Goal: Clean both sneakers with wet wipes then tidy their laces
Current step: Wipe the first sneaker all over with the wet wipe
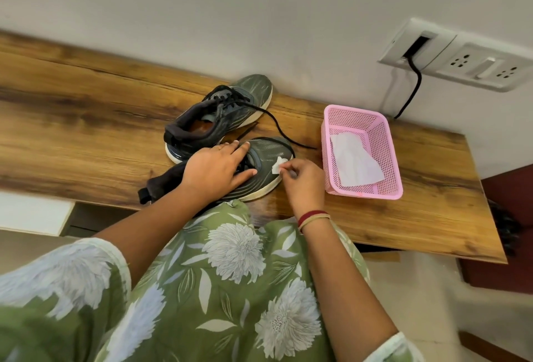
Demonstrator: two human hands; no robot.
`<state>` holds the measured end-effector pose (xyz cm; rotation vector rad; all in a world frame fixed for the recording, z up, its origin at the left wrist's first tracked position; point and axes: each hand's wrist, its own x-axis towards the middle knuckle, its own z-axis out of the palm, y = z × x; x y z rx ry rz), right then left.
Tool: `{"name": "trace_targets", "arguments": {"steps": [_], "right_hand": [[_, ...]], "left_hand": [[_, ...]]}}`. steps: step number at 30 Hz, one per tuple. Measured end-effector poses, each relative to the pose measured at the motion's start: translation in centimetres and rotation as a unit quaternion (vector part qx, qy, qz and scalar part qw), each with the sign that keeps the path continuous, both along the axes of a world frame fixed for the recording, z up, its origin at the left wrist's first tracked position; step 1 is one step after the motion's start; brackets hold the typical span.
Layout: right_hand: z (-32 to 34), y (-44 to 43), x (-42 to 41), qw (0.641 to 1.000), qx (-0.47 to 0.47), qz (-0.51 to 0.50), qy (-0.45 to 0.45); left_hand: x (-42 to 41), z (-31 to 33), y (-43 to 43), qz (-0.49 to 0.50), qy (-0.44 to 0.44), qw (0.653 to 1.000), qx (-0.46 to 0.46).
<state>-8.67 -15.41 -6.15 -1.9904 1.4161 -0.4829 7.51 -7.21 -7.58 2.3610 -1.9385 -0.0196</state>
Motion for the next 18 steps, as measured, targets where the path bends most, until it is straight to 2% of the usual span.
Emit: {"name": "trace_targets", "arguments": {"steps": [5,9,10,15,18], "right_hand": [[0.7,1.7,0.8,0.991,-0.046,0.103,0.075],[1.3,0.3,0.6,0.994,-0.093,0.004,0.053],[1.3,0.2,0.6,0.994,-0.088,0.005,0.063],[0.9,1.9,0.6,0.977,-0.064,0.141,0.15],[0.9,0.8,0.6,0.989,-0.087,0.046,0.112]], "left_hand": [[0.0,0.0,0.1,0.006,-0.006,1.0,0.0],[0.1,0.0,0.0,0.004,-0.002,1.0,-0.001],[0.1,0.0,0.0,0.004,-0.001,1.0,-0.001],[0.1,-0.1,0.0,0.004,-0.008,1.0,0.003],[0.1,0.0,0.0,0.006,-0.003,1.0,-0.001]]}}
